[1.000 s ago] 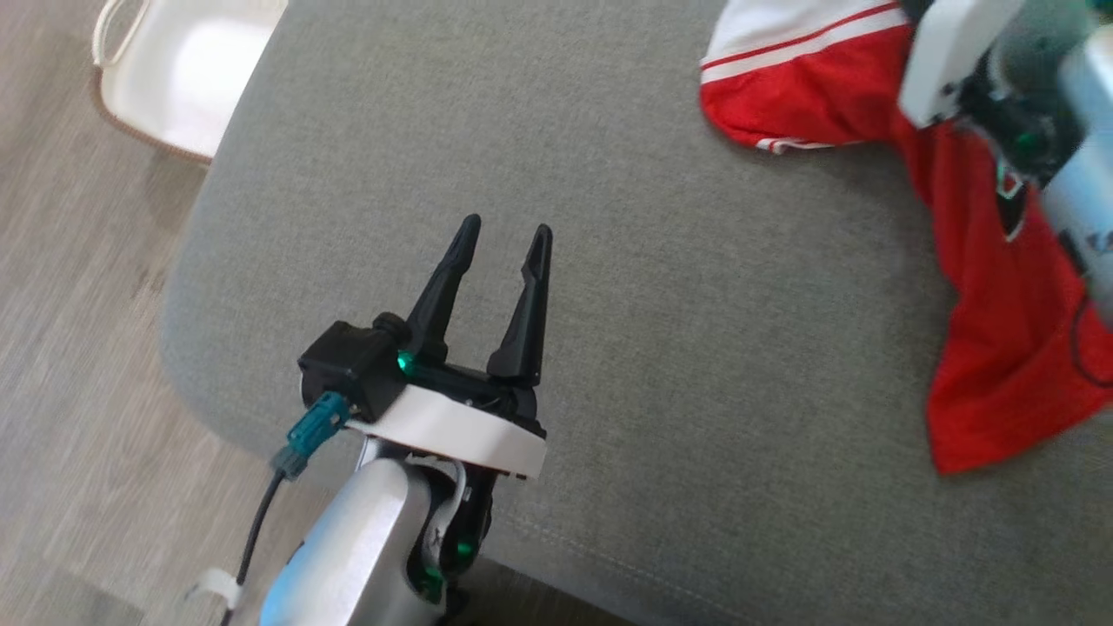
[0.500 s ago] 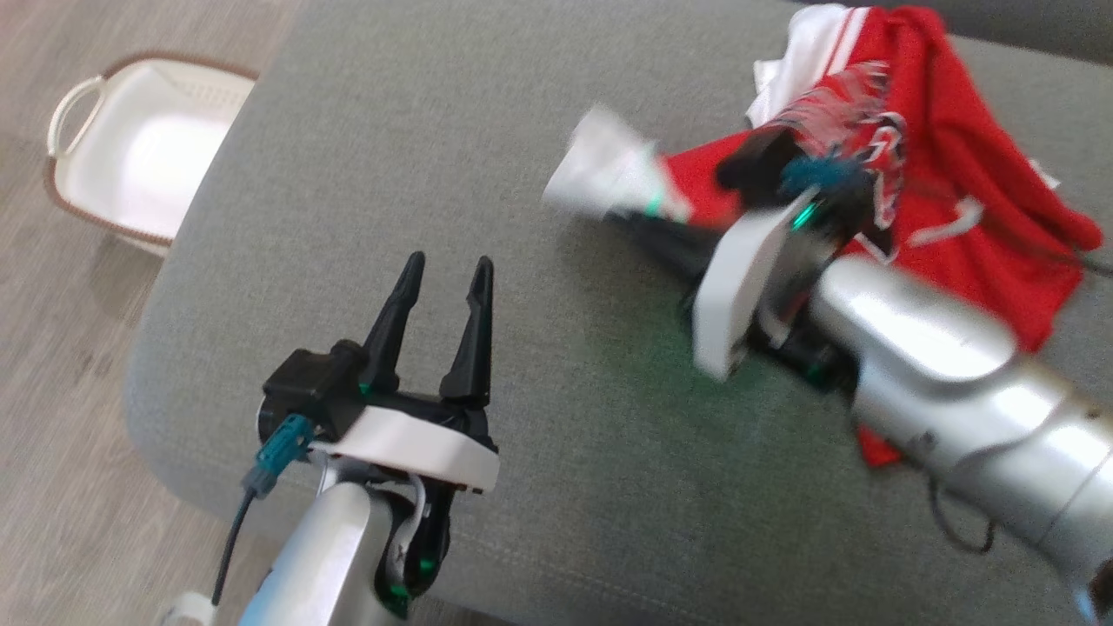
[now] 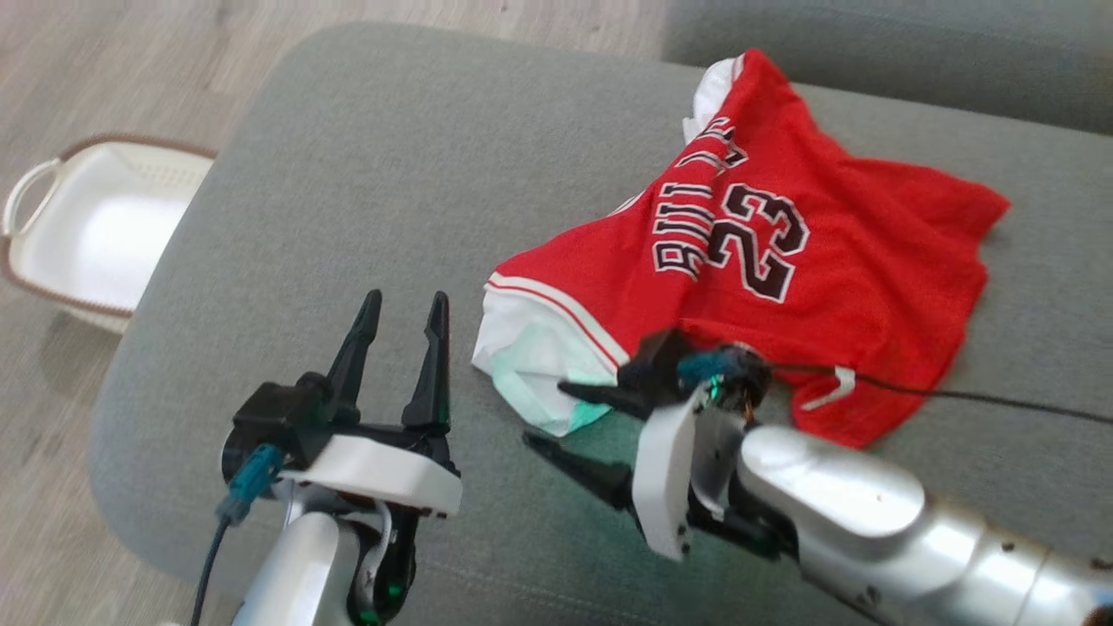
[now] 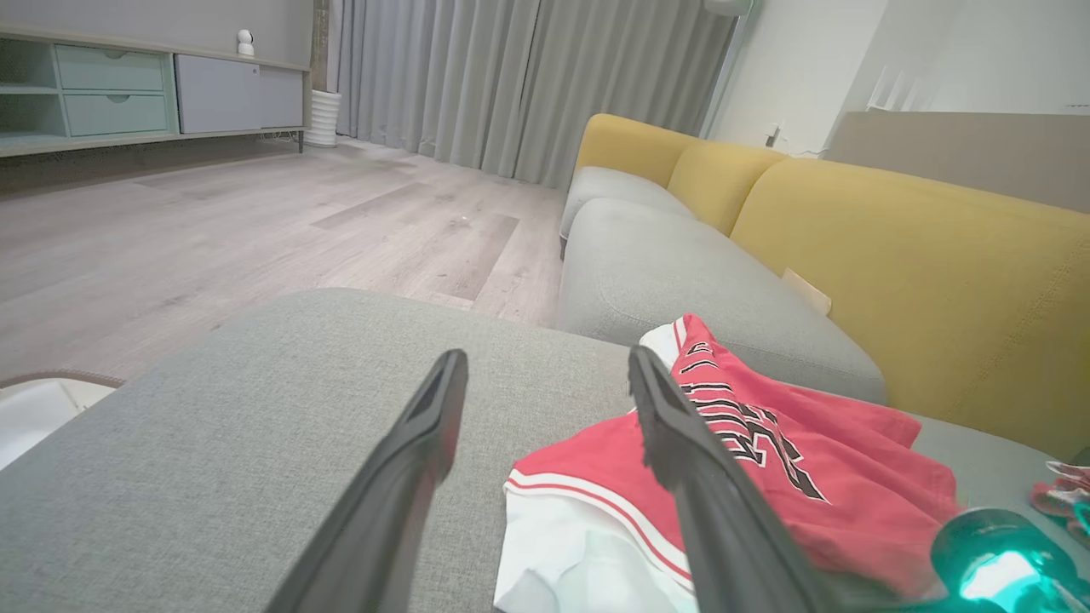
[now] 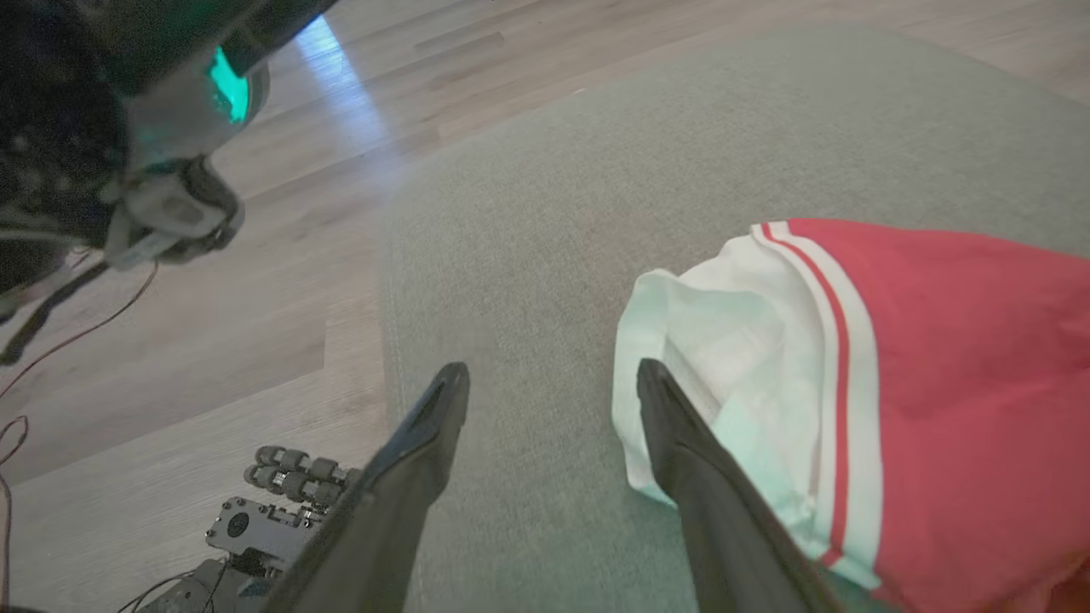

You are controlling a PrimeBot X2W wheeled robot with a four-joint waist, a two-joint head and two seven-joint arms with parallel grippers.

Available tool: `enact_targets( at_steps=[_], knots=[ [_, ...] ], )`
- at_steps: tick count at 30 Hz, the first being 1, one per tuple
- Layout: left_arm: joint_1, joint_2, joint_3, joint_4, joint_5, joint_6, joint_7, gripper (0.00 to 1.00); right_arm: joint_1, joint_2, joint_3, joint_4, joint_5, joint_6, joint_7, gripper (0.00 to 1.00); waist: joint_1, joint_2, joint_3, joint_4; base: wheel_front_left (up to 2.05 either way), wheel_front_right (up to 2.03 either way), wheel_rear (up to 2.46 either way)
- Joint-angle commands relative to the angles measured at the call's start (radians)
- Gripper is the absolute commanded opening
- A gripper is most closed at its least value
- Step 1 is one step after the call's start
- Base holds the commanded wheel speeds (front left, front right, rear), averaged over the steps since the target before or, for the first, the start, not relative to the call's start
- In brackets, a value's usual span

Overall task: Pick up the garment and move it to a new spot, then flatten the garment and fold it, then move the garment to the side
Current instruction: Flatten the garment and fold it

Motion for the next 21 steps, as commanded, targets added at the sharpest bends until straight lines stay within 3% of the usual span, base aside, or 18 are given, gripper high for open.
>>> enact_targets(
  at_steps=[1, 5, 10, 16, 21],
  knots=[
    [-0.018, 0.007, 0.043, -0.028, 0.012, -0.008, -0.012, 1.00, 0.013, -0.012, -0.013, -0.035, -0.016, -0.001, -0.005, 1.00, 0.0000, 0.0000, -0.027, -0.025, 0.00, 0.00, 0.00],
    [-0.002, 0.007, 0.080, -0.020, 0.028, -0.015, -0.012, 1.00, 0.038, -0.056, -0.026, -0.015, -0.010, -0.001, -0.079, 1.00, 0.0000, 0.0000, -0.060, -0.066, 0.00, 0.00, 0.00],
    [0.019, 0.007, 0.117, -0.020, 0.041, -0.023, -0.012, 1.00, 0.095, -0.087, -0.142, 0.081, -0.034, -0.001, -0.205, 1.00, 0.0000, 0.0000, -0.094, -0.120, 0.00, 0.00, 0.00],
    [0.048, 0.007, 0.141, -0.032, 0.047, -0.022, -0.012, 1.00, 0.206, -0.072, -0.395, 0.210, -0.113, -0.001, -0.339, 1.00, 0.0000, 0.0000, -0.117, -0.178, 0.00, 0.00, 0.00],
    [0.065, 0.007, 0.153, -0.041, 0.051, -0.020, -0.012, 1.00, 0.318, -0.002, -0.660, 0.219, -0.235, -0.001, -0.368, 1.00, 0.0000, 0.0000, -0.122, -0.216, 0.00, 0.00, 0.00]
  ],
)
